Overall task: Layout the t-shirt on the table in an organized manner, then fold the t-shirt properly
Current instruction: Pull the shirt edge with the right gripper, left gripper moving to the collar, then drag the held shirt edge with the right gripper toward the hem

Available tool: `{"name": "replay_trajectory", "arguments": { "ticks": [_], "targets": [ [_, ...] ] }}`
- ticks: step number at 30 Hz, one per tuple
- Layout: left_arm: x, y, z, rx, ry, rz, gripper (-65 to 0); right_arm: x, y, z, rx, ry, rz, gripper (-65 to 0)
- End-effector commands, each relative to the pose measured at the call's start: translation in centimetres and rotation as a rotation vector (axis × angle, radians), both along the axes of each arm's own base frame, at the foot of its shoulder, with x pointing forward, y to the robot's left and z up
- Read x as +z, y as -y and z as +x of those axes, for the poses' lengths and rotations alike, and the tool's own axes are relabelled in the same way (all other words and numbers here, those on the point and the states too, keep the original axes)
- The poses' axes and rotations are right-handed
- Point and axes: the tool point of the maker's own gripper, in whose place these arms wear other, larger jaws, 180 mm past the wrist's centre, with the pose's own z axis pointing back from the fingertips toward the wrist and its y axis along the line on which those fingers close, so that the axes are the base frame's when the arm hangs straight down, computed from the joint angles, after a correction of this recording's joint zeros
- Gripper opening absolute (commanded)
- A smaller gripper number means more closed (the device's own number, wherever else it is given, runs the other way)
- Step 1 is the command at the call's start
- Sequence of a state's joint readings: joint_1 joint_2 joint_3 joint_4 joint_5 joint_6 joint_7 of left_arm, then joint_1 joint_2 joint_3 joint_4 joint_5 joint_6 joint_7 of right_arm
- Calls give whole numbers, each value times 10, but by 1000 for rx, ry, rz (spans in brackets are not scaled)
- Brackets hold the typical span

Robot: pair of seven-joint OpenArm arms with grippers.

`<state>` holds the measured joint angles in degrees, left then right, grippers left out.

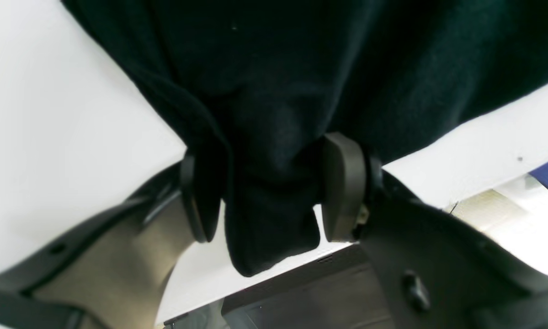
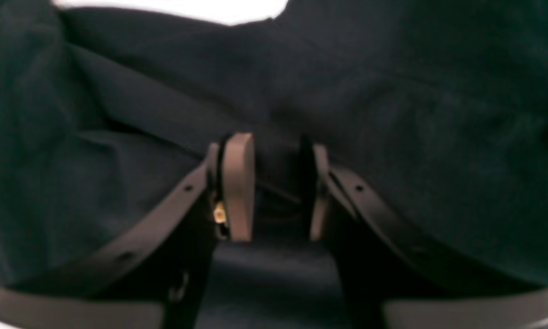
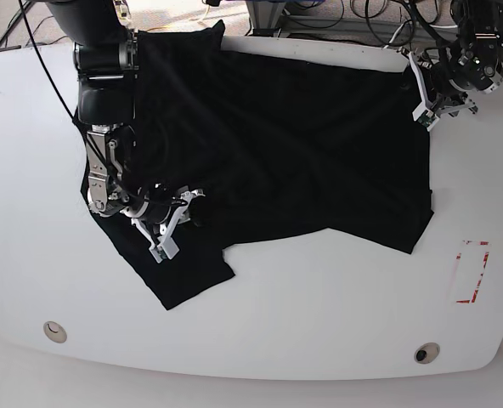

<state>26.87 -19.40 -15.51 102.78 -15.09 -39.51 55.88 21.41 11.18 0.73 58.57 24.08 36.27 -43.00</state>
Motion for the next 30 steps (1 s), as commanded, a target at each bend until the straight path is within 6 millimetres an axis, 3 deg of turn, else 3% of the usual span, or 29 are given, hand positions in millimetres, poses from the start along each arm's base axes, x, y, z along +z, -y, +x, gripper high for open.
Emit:
{"name": "replay_trajectory", "arguments": {
  "ticks": [1, 6, 13, 22, 30],
  "targets": [
    [-14, -21, -37, -12, -148, 117, -336, 2, 3, 13, -18, 23, 10, -506],
    [-12, -30, -42, 17, -151, 126, -338, -19, 14, 20, -90, -2, 36, -506],
    [-13, -33, -52, 20, -174, 132, -338, -23, 45, 40, -212, 7, 78, -506],
    [-10, -44, -53, 58, -166, 147, -338, 9, 70, 76, -277, 97, 71, -499],
    [-7, -47, -52, 66, -157, 153, -336, 39, 69, 90, -205, 118, 30, -503]
  ]
}}
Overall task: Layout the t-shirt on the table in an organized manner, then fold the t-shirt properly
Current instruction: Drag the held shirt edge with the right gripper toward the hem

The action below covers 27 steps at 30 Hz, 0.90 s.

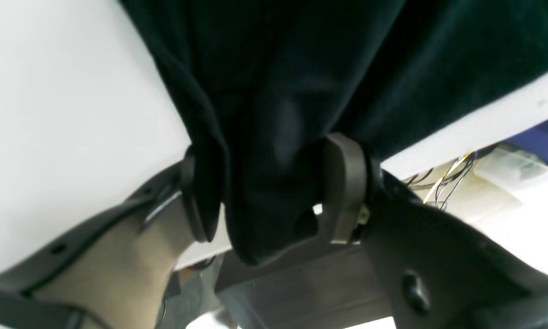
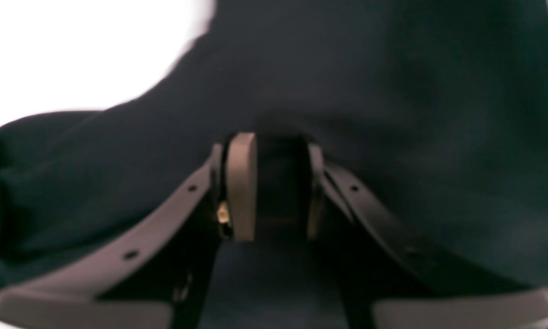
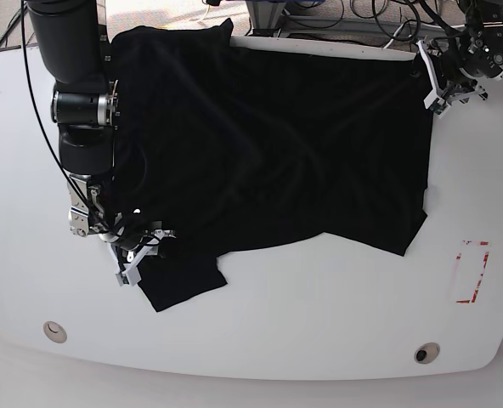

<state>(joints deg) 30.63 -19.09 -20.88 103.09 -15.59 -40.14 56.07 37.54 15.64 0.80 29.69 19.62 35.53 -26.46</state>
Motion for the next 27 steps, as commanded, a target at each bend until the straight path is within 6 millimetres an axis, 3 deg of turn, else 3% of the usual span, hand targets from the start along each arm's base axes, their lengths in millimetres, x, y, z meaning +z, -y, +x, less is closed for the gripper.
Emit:
{"name": "replay_trajectory", "arguments": {
  "ticks": [1, 7, 11, 17, 19, 27],
  "targets": [
    [-7, -23, -27, -3, -124, 121, -335, 45, -1, 25, 38, 103, -16, -503],
    [6, -19, -16, -23, -75, 134, -333, 69, -2, 15, 97, 129, -88, -499],
    [9, -18, -13, -28, -64, 137, -333, 82, -21, 4, 146, 142, -103, -499],
    [9, -17, -11, -29, -58, 136, -333, 73, -57, -26, 221, 97, -73, -501],
    [9, -17, -10, -31, -57, 134, -333, 64, -77, -40, 243, 79, -34, -499],
    [9, -16, -9, -32, -56, 132, -333, 49, -134, -61, 304, 52, 56, -499]
  ]
}}
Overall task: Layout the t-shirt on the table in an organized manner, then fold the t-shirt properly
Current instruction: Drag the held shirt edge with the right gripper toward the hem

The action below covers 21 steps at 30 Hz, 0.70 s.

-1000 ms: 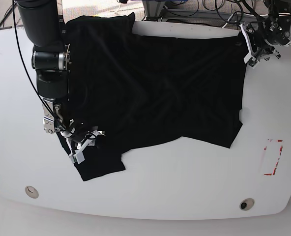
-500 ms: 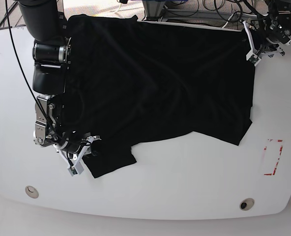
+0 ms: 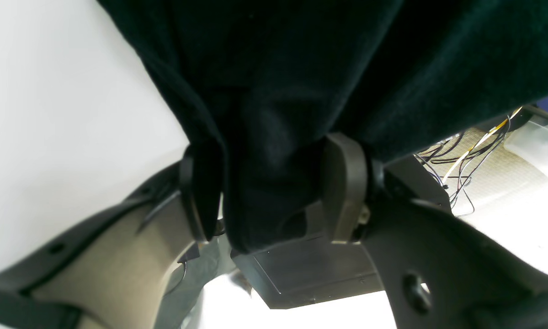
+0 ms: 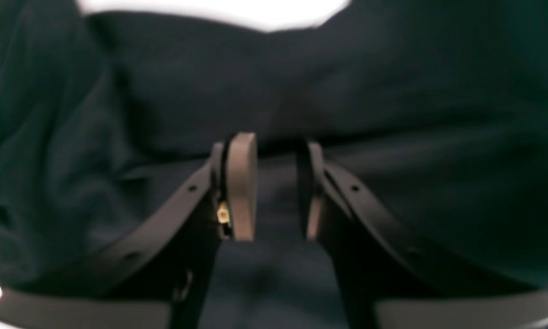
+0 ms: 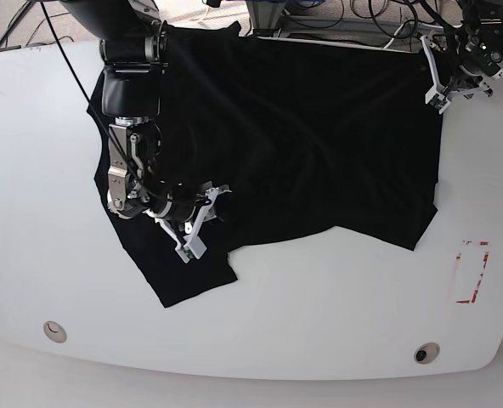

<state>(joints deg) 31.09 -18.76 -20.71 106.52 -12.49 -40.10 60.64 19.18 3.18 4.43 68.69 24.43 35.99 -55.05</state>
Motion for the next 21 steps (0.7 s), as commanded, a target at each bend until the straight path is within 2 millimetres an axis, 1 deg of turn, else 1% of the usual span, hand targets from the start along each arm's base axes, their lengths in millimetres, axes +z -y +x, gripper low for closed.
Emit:
{"name": "replay_trajectory", "arguments": {
  "ticks": [1, 4, 6, 8, 12, 16, 20, 21],
  "targets": [
    [2, -8, -3, -4, -16, 39, -333, 28, -17, 19, 18, 94, 46, -499],
    [2, -8, -3, -4, -16, 39, -333, 27, -29, 17, 41, 95, 55, -501],
    [2, -8, -3, -4, -16, 39, -333, 20, -33, 17, 38, 72, 67, -503],
    [2, -8, -3, -4, -16, 39, -333, 17, -40, 21, 30, 58, 95, -503],
    [2, -8, -3, -4, -16, 39, -333, 4, -40, 30, -16, 32, 142, -501],
    [2, -8, -4, -4, -18, 39, -333, -14, -21, 42, -81, 1, 145, -499],
    [2, -8, -4, -4, -18, 39, -333, -27, -9, 51, -125, -6, 135, -499],
    [2, -8, -4, -4, -18, 39, -333, -30, -2, 55, -145, 0, 128, -499]
  ]
}}
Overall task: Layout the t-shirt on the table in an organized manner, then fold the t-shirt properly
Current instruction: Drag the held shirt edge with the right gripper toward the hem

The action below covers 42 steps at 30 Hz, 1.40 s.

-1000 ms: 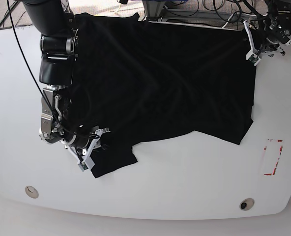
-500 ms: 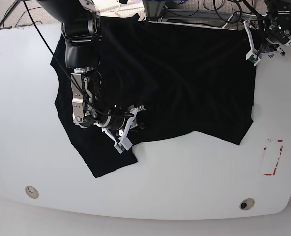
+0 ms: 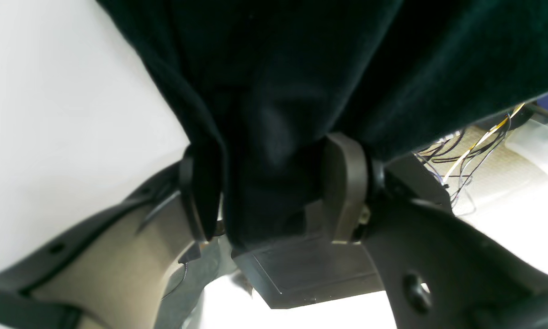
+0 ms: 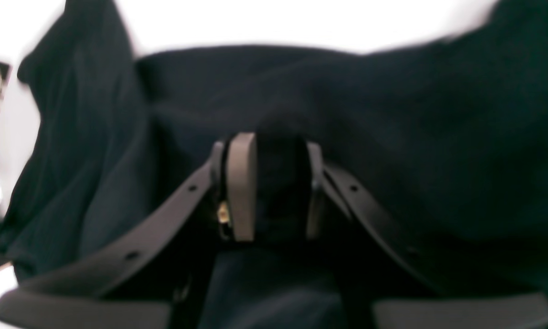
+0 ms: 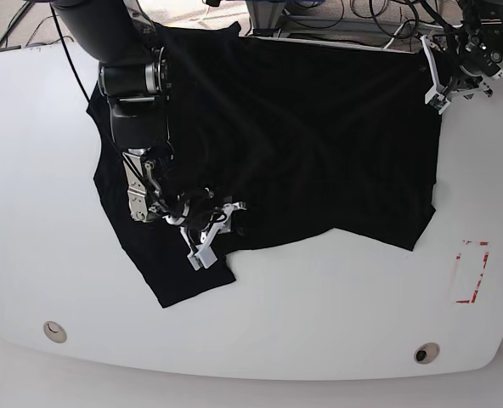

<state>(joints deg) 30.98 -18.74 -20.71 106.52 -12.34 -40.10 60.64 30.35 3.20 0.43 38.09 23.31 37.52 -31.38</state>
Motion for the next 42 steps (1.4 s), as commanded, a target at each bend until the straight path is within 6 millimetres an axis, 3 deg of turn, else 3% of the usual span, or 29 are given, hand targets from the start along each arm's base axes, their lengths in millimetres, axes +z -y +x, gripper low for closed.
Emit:
{"name": "replay_trajectory", "arguments": {
  "ticks": [1, 9, 19, 25, 28, 32, 35, 39, 42],
  "targets": [
    [1, -7, -4, -4, -19, 36, -333, 1, 20, 16, -39, 17, -53, -499],
    [1, -8, -5, -2, -22, 36, -333, 16, 44, 41, -77, 68, -88, -498],
    [0, -7, -5, -5, -23, 35, -333, 63, 45, 79, -81, 161, -86, -498],
    [1, -7, -4, -5, -20, 35, -333, 85, 41, 88, -41, 179, -114, -495],
    [3, -7, 1, -6, -8, 35, -333, 99, 40, 88, -4, 194, -152, -449],
    [5, -6, 7, -6, 9, 34, -332, 103, 39, 71, 53, 168, -181, -336],
    [8, -6, 15, -5, 28, 33, -331, 111, 58, 51, 69, 173, -215, -266],
    [17, -4, 30, -13, 77, 38, -304, 122, 83, 18, 64, 210, -256, -230],
    [29, -3, 45, -23, 131, 44, -218, 129, 104, -12, 37, 238, -303, -227]
  ]
}}
